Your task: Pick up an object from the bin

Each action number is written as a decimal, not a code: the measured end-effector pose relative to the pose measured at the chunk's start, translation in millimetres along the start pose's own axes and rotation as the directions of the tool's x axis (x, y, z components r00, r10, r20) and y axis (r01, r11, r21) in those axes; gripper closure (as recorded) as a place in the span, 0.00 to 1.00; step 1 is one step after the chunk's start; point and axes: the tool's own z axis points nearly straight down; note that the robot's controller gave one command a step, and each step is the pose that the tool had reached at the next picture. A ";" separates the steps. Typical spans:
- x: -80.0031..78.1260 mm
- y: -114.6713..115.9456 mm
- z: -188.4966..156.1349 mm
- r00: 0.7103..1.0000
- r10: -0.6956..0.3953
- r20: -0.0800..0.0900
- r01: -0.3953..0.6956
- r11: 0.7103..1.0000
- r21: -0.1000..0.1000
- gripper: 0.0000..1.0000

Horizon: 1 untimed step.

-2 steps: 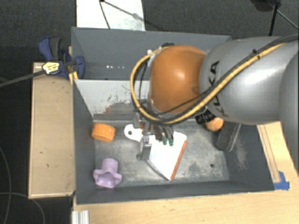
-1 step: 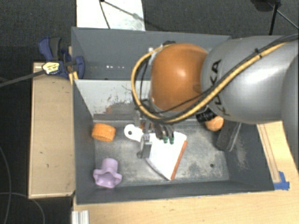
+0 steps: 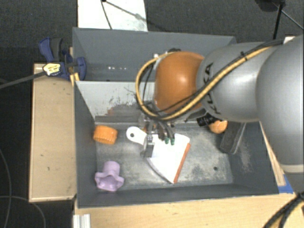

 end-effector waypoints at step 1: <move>-5.8 -11.3 66.5 0.986 0.165 0.001 -0.165 0.986 0.000 0.00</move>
Offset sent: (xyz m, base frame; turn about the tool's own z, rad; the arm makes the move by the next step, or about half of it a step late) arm 0.0143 -0.0083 -0.0727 0.1887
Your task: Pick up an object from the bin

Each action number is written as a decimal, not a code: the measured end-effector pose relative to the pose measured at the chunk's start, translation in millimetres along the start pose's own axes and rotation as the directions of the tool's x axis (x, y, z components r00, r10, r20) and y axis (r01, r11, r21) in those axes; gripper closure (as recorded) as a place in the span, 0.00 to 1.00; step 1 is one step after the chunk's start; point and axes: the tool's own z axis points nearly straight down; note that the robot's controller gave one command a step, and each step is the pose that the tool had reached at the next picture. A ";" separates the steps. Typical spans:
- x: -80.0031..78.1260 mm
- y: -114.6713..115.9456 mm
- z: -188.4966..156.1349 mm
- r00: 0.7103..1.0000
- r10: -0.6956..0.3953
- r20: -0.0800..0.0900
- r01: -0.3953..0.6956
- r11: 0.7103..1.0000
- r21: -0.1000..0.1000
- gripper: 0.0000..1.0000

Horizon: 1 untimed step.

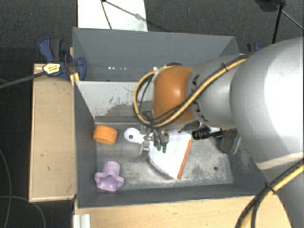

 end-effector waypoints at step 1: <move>-5.4 4.3 16.4 1.000 0.004 0.005 -0.004 1.000 -0.005 0.00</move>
Offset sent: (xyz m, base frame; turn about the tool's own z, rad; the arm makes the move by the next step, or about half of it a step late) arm 0.0000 0.0000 0.0000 0.0000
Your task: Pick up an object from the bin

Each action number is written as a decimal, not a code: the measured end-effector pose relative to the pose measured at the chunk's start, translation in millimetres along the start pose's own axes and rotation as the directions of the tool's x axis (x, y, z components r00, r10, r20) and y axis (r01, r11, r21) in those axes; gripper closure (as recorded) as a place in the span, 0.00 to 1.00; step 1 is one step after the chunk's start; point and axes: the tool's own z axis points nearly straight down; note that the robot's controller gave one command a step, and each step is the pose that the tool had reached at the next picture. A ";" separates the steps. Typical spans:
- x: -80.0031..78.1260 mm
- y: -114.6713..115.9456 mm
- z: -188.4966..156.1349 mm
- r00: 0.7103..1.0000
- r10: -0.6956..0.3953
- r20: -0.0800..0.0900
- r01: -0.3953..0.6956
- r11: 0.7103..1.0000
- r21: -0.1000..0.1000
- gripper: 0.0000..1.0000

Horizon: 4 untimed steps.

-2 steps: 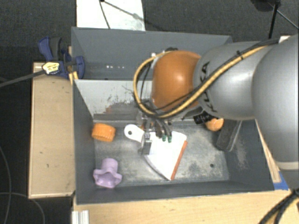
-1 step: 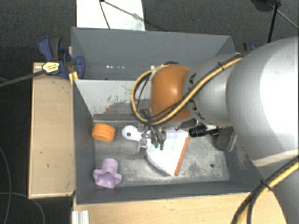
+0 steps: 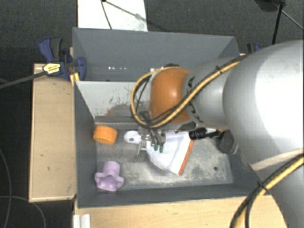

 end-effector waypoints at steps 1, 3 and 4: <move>4.1 -3.4 -18.5 1.000 -0.003 0.000 0.003 1.000 0.001 0.00; 8.2 -1.9 -14.3 0.994 0.111 -0.001 -0.111 0.994 0.004 1.00; 9.4 -2.5 -18.6 0.994 0.111 -0.006 -0.111 0.994 0.007 1.00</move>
Offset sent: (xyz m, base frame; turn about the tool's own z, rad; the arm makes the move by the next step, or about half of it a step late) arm -0.0124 -0.0007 0.0102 0.1108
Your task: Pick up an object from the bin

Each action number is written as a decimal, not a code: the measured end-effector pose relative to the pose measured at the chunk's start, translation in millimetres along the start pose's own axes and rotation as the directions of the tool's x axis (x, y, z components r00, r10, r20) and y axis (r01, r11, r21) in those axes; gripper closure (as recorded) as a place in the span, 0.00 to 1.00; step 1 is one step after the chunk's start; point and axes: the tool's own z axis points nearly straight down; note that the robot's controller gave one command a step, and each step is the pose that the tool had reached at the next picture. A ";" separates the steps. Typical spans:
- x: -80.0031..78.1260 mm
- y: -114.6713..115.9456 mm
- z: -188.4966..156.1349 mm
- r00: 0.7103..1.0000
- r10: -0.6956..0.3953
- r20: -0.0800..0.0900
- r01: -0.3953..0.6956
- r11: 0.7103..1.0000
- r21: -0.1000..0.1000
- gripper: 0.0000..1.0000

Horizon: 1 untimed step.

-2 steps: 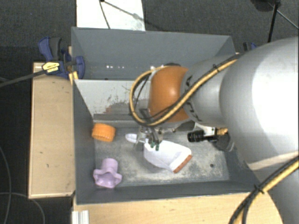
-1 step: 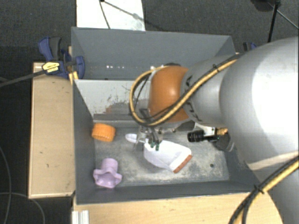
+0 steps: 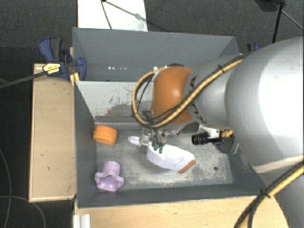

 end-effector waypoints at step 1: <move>2.2 -1.4 -19.9 1.000 0.000 -0.011 0.000 1.000 0.006 1.00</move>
Offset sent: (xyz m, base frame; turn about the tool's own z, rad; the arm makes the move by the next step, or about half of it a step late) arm 0.0001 -0.0001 0.1107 0.0000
